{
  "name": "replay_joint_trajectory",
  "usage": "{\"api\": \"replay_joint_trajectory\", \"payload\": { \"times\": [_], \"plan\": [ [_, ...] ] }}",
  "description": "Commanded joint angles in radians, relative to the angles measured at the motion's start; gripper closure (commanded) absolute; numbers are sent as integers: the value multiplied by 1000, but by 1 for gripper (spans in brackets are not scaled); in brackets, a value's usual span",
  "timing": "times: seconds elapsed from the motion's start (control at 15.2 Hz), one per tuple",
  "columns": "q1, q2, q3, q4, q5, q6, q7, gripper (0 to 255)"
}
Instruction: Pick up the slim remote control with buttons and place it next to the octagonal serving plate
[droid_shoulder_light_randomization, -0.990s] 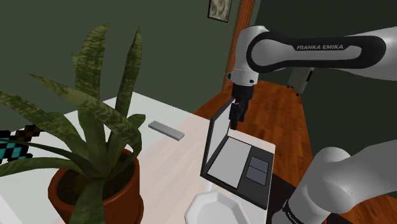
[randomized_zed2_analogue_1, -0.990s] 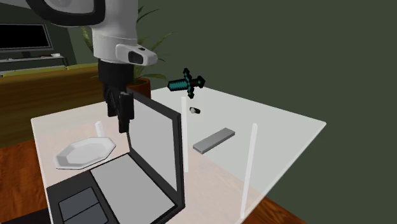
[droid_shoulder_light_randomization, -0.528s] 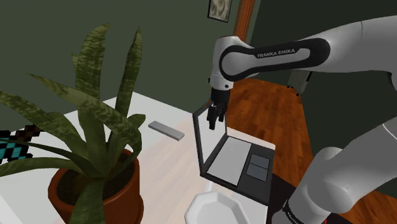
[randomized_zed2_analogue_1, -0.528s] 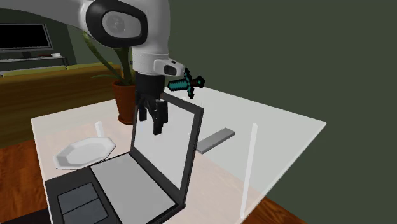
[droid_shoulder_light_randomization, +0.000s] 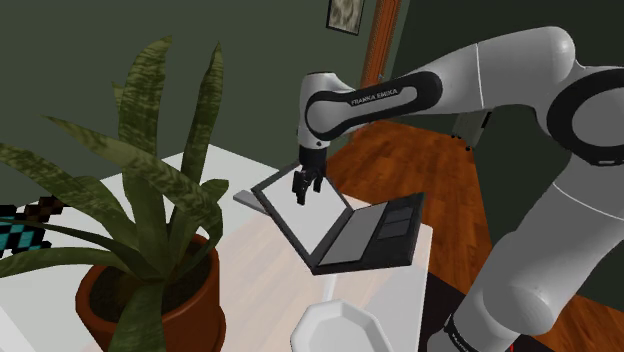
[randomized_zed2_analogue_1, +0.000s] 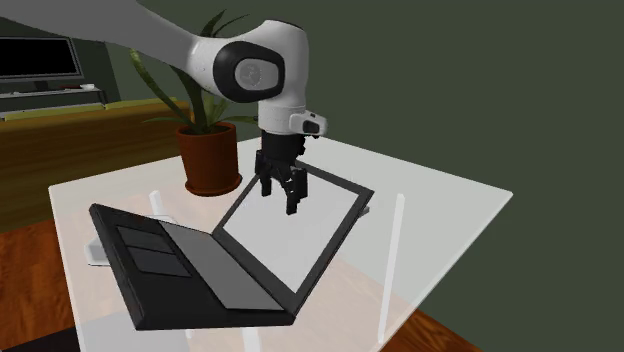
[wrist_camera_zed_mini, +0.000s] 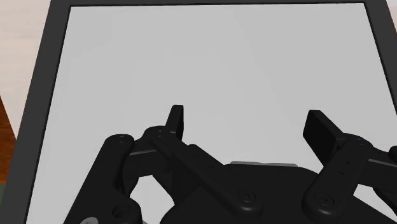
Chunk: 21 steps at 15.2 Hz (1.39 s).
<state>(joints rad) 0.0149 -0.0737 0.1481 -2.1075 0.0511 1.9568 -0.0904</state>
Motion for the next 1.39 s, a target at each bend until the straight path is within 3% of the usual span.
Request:
{"api": "replay_joint_trajectory", "payload": {
  "times": [0.0,0.46,0.86,1.32],
  "plan": [
    [1,77,4,61,-18,25,8,0],
    [24,343,9,315,-87,63,46,0],
    [59,588,-1,605,-141,37,65,0],
    [60,618,-5,570,-147,103,69,0]
  ]
}}
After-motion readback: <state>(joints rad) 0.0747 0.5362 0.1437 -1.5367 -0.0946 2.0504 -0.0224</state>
